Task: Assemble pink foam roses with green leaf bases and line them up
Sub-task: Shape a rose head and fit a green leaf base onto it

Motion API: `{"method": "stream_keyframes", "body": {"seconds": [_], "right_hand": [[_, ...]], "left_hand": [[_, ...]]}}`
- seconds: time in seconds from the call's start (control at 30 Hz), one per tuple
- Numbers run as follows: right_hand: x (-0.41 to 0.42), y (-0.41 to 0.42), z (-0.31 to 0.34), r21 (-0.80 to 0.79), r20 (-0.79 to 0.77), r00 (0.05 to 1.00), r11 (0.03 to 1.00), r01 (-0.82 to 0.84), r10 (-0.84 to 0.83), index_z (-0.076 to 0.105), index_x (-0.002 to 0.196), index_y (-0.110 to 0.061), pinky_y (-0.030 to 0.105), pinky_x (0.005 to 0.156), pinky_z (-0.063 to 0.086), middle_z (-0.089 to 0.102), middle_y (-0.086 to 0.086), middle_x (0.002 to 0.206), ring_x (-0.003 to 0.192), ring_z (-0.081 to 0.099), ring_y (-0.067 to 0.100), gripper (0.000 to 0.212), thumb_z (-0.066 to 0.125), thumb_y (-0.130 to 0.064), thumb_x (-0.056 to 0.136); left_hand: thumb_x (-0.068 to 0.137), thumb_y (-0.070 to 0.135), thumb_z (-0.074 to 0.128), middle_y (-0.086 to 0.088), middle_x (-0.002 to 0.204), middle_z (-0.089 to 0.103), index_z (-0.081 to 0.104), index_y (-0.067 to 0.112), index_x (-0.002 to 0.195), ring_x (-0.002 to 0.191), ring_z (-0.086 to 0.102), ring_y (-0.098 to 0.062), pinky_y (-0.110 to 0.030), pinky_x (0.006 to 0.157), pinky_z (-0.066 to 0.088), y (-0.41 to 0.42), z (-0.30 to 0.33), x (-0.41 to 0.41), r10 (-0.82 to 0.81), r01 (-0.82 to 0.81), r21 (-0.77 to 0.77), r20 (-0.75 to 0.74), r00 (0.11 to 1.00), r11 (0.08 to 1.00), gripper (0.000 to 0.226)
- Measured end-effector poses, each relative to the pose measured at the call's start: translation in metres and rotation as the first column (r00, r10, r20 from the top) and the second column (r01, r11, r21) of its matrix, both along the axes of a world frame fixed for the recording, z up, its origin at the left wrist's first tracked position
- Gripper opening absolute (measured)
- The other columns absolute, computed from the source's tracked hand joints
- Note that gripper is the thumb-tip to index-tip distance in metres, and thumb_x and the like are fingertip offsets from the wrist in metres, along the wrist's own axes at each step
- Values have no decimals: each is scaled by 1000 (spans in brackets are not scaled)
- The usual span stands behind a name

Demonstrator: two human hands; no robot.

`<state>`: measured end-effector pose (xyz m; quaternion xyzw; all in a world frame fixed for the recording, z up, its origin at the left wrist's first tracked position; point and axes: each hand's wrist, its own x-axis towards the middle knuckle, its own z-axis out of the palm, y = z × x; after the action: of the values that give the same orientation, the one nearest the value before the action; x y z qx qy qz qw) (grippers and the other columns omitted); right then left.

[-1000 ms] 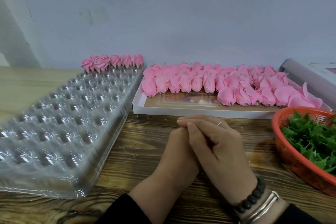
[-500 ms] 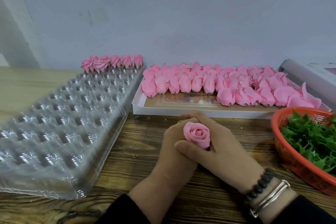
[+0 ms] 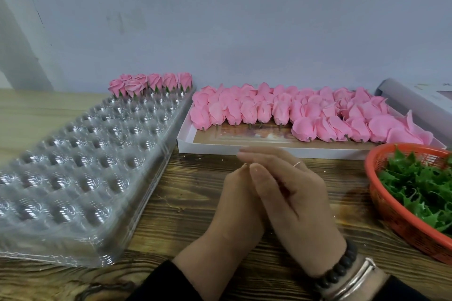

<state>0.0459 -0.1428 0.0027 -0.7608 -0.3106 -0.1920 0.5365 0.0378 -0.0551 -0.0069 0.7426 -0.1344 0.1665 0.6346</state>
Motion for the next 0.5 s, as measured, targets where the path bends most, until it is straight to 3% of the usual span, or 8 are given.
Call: {"method": "stream_keyframes", "body": {"seconds": [0.07,0.17,0.27,0.4,0.5], "right_hand": [[-1,2,0,-57,-36,999,998,34,-36,70,99,-28,27,90,46,67,-14,101,103,59,8,36,43,-46,82],[5,-3,4,-81,-249,968,995,-53,32,67,94,-34,17,77,49,69,-14,89,87,63,1,40,51,-58,66],[13,-10,4,-83,-378,912,976,-201,156,62,98,-36,12,73,49,69,-15,92,86,64,-3,50,61,-63,56],[21,-18,1,-127,-424,888,959,-254,179,57,106,-40,11,81,45,64,-24,102,96,59,-8,63,64,-68,50],[23,-22,0,-131,-428,888,960,-247,170,45,122,-44,12,88,44,61,-19,111,102,56,-9,86,73,-71,46]], "left_hand": [[86,-8,45,9,63,67,60,10,72,66,62,3,-11,59,48,-2,2,-2,-72,68,-101,-39,997,993,27],[81,-22,49,6,62,65,61,4,70,63,61,0,-13,57,48,-2,0,-2,-102,90,-184,-61,993,979,31],[78,-12,61,2,64,62,61,-2,66,62,57,-4,-16,55,46,0,2,-2,-49,49,-116,1,999,992,15],[76,8,59,11,59,59,61,17,65,60,55,0,-15,56,44,4,3,-1,-25,24,27,53,998,999,15],[74,6,63,-4,66,64,64,10,71,64,60,-19,-33,59,51,9,3,2,7,-10,60,54,999,998,5]]}}
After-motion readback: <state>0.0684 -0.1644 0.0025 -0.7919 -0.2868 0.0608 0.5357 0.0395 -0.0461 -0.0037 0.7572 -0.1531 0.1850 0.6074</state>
